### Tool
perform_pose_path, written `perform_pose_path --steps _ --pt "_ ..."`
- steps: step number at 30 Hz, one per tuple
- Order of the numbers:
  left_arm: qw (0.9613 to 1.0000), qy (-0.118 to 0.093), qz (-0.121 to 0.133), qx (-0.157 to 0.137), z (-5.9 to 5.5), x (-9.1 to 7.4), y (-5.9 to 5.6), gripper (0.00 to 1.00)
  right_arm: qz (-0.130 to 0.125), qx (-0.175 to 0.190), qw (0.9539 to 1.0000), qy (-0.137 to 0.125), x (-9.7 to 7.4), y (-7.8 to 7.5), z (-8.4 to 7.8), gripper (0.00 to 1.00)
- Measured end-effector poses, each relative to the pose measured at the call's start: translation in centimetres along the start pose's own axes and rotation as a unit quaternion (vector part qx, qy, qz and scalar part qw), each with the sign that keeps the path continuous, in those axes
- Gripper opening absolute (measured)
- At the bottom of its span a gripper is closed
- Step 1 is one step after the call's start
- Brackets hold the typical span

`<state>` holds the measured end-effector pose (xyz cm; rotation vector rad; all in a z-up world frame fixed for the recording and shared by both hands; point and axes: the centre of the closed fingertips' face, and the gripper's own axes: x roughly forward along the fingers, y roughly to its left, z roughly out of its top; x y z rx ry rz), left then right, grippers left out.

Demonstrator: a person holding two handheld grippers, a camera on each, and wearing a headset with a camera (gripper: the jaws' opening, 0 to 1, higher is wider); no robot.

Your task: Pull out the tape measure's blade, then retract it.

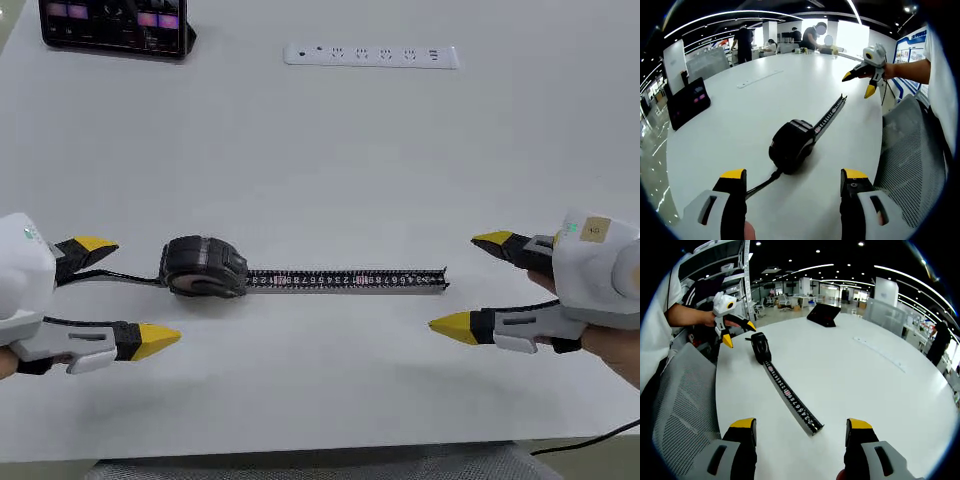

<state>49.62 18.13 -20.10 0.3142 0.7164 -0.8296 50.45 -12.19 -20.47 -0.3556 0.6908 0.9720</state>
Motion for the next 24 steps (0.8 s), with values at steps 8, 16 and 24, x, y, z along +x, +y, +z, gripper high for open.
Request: perform_pose_path --steps 8,16,24 --pt "0.9998 -0.01 0.008 -0.017 -0.5 -0.6 -0.4 0.77 -0.012 0.006 0.9999 -0.006 -0.6 0.2 -0.1 0.73" --pt "0.9984 -0.022 0.026 -0.044 -1.5 -1.1 -0.8 0.78 -0.036 0.019 0.999 -0.02 -1.4 0.5 -0.7 0.74" --pt "0.996 -0.04 0.048 -0.064 -2.2 -1.2 -1.1 0.81 -0.056 0.03 0.9975 -0.031 -1.5 0.8 -1.5 0.74"
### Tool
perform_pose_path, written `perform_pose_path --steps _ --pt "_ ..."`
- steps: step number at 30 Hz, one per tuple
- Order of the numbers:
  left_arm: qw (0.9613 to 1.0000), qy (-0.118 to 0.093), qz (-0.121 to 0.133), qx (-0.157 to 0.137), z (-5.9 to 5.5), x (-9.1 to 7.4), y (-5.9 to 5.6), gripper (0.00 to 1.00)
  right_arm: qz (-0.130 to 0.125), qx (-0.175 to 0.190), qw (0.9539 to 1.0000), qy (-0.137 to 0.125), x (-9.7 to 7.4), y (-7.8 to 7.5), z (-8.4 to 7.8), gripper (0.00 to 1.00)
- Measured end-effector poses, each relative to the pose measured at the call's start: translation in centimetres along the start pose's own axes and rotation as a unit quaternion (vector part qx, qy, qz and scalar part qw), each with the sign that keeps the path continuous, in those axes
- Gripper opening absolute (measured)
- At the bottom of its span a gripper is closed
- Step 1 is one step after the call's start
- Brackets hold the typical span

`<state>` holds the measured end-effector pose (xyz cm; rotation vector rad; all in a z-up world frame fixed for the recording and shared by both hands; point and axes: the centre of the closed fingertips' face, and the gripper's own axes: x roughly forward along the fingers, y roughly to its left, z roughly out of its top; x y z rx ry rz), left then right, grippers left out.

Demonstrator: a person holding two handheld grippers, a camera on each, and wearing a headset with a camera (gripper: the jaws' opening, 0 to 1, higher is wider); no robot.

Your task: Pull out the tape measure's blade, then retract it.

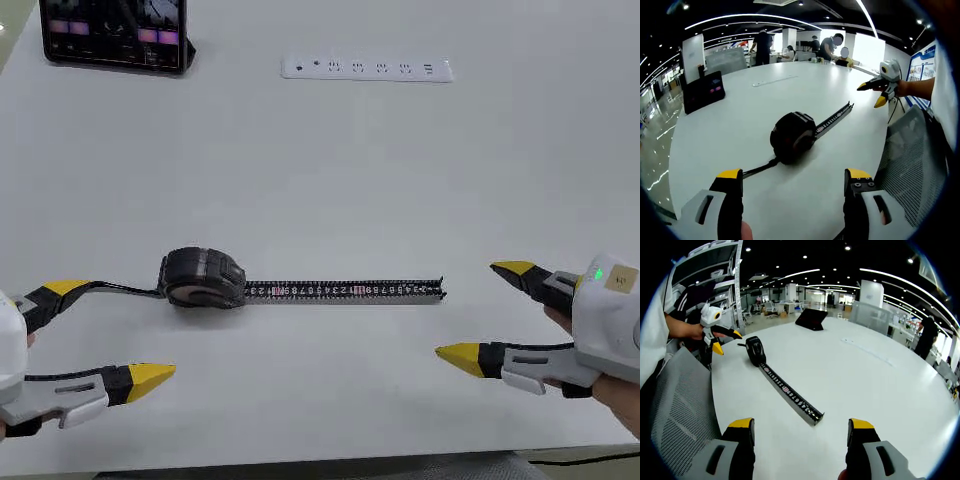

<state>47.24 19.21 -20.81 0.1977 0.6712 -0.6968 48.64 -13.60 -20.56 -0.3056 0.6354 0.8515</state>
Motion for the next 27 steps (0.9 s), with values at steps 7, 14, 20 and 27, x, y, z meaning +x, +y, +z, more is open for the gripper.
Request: perform_pose_path --steps 7,14,20,27 --pt "0.9996 -0.016 0.018 -0.011 -0.4 -0.3 -0.1 0.81 -0.006 0.01 0.9999 -0.006 0.2 0.5 -0.5 0.76" --pt "0.9994 -0.018 0.023 -0.018 -0.9 -0.6 -0.3 0.82 -0.01 0.019 0.9998 0.004 0.1 0.9 -1.6 0.78" --pt "0.9989 -0.02 0.026 -0.034 -1.4 -1.0 -0.4 0.88 -0.009 0.026 0.9996 0.007 -0.1 1.4 -2.1 0.82" --pt "0.9988 -0.012 0.023 -0.041 -2.3 -1.2 -1.2 0.9 0.0 0.029 0.9995 0.013 -0.2 2.3 -2.7 0.85"
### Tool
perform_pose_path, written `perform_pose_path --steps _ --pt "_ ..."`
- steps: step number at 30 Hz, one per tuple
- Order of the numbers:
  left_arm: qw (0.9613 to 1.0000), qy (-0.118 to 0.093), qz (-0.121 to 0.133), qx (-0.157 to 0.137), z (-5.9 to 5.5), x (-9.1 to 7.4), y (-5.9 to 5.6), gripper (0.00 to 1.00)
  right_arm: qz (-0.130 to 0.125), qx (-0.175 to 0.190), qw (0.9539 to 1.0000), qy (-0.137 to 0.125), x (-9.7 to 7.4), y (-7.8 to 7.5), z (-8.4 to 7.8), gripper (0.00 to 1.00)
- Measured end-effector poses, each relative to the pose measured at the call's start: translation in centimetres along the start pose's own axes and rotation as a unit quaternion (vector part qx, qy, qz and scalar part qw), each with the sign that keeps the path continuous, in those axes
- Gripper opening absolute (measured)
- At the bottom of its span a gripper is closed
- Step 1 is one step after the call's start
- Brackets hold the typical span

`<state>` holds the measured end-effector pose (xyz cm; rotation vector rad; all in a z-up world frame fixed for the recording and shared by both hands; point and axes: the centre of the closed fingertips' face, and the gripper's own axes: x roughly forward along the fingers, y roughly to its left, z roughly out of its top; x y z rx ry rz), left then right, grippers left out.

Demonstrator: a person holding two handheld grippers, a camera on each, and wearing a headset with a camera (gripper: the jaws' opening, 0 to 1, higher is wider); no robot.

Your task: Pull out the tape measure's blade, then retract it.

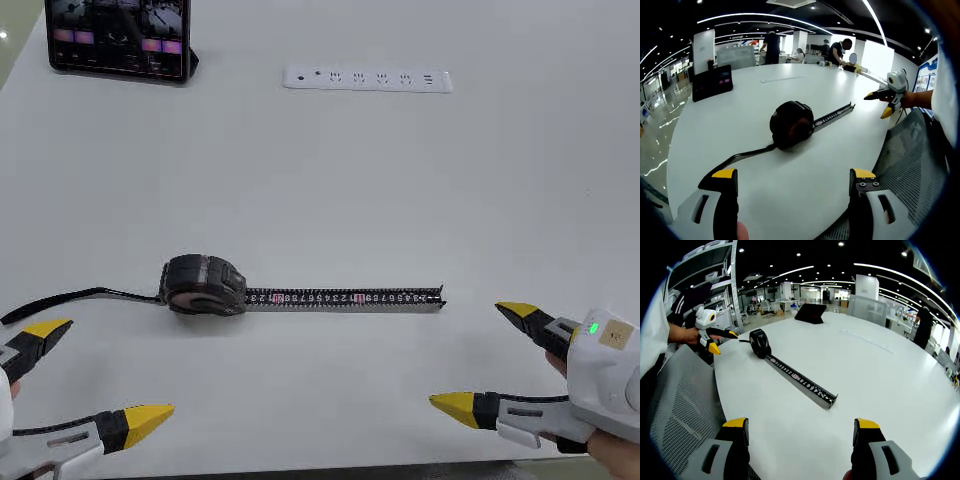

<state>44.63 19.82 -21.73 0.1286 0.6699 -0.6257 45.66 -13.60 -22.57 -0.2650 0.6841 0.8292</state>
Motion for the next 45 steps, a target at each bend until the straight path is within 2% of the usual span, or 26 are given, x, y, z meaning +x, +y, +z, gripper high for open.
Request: perform_pose_path --steps 11,45 --pt "0.9999 0.005 -0.009 -0.005 -0.4 0.1 -0.9 0.9 0.004 0.0 1.0 0.005 -0.2 0.4 -0.2 0.86" --pt "0.9999 0.011 -0.012 -0.003 -0.2 -0.3 -0.5 0.9 0.012 -0.007 0.9998 0.012 -0.4 1.1 -0.1 0.86"
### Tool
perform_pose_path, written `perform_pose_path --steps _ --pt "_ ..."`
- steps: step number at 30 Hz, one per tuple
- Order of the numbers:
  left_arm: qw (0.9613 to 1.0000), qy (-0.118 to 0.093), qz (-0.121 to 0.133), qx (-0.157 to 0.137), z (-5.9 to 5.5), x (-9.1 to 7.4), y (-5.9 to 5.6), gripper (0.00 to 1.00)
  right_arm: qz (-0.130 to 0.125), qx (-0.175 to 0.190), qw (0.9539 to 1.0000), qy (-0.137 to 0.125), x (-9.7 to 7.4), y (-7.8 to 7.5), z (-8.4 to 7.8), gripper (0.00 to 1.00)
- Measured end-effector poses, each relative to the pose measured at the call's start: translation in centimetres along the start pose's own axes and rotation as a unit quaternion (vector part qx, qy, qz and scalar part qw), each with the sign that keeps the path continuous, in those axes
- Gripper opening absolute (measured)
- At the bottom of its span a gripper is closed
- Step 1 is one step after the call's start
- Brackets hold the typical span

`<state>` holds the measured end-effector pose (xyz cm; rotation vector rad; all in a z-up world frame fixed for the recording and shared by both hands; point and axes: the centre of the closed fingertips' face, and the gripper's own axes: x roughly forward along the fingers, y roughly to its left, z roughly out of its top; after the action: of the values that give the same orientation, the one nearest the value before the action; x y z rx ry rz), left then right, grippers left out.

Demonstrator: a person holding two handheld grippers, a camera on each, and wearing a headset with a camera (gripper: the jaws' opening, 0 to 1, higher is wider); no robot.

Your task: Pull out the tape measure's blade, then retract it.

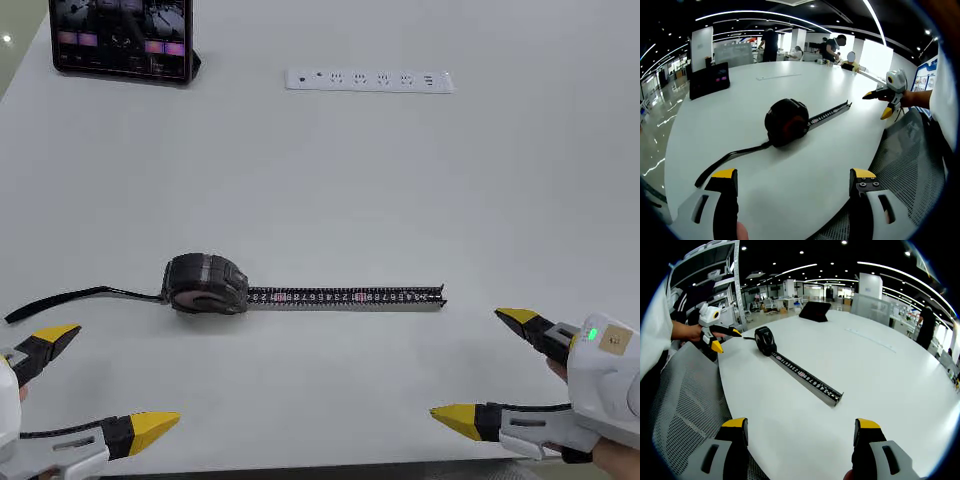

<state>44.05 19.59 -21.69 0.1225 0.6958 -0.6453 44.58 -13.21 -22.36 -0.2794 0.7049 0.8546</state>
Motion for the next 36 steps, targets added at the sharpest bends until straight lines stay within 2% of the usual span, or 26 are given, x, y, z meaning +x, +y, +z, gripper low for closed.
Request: perform_pose_path --steps 6,13,36 --pt "1.0 0.0 0.0 0.0 0.13 -0.06 0.1 0.9 0.002 0.001 1.0 0.004 -0.14 0.31 -0.18 0.86" --pt "1.0 0.005 -0.002 -0.001 -0.25 -0.03 -0.04 0.9 0.001 0.003 1.0 0.006 -0.21 0.22 -0.32 0.85" --pt "1.0 0.003 -0.002 0.003 0.22 -0.04 -0.07 0.9 -0.004 0.002 1.0 0.001 -0.37 -0.3 0.09 0.84"
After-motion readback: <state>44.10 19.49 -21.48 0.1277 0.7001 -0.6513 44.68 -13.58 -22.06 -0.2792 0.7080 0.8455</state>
